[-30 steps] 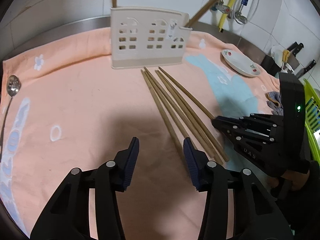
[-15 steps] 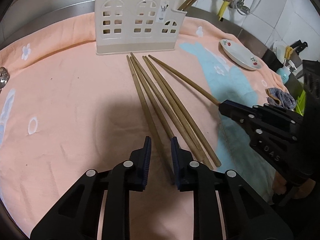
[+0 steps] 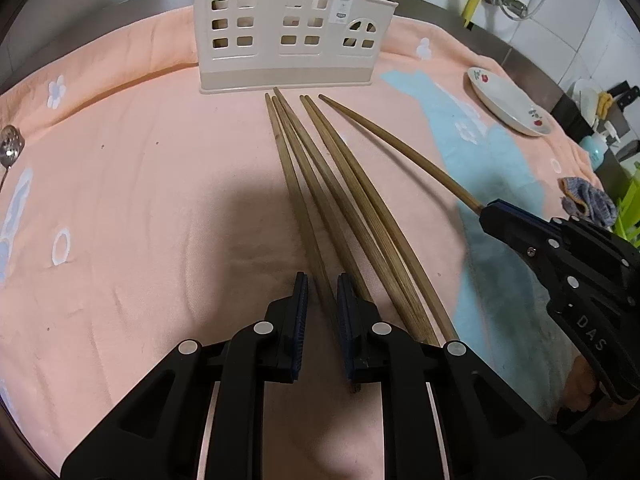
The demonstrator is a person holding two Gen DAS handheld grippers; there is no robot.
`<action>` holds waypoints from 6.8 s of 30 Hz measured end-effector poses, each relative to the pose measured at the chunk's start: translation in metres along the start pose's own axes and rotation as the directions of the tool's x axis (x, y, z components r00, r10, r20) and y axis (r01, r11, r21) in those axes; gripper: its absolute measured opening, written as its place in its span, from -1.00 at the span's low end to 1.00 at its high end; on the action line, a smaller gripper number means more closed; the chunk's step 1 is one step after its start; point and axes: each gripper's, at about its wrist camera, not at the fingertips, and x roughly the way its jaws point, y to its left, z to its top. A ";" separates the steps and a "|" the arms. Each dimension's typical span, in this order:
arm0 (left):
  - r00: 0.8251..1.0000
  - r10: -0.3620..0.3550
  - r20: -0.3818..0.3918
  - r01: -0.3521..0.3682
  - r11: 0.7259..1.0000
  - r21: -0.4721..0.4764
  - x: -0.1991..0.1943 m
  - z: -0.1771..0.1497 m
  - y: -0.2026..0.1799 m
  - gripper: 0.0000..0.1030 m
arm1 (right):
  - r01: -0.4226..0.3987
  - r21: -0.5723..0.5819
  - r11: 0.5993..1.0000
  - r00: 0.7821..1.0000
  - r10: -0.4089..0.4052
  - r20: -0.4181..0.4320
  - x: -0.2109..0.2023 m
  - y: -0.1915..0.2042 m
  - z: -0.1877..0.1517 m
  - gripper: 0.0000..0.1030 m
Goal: Organize utensils
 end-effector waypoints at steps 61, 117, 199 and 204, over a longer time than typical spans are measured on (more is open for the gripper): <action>0.861 -0.042 0.507 -0.093 0.967 0.238 -0.219 0.171 0.006 -0.89 | -0.051 -0.099 0.994 0.958 0.077 0.277 -0.123 -0.008 0.218 -0.88; 0.917 -0.017 0.398 -0.013 0.997 0.074 -0.157 0.133 0.055 0.00 | 0.059 -0.127 0.990 0.987 -0.039 0.156 -0.059 0.013 0.131 -0.48; 0.994 -0.070 0.086 0.069 0.998 0.010 -0.039 -0.015 -0.001 -0.43 | -0.001 0.065 0.998 0.999 -0.002 0.033 -0.018 0.014 -0.002 -0.87; 0.995 -0.078 0.055 0.078 0.997 0.008 -0.023 -0.012 -0.011 -0.65 | -0.009 0.077 0.997 0.999 0.006 0.038 -0.019 0.007 -0.004 -0.87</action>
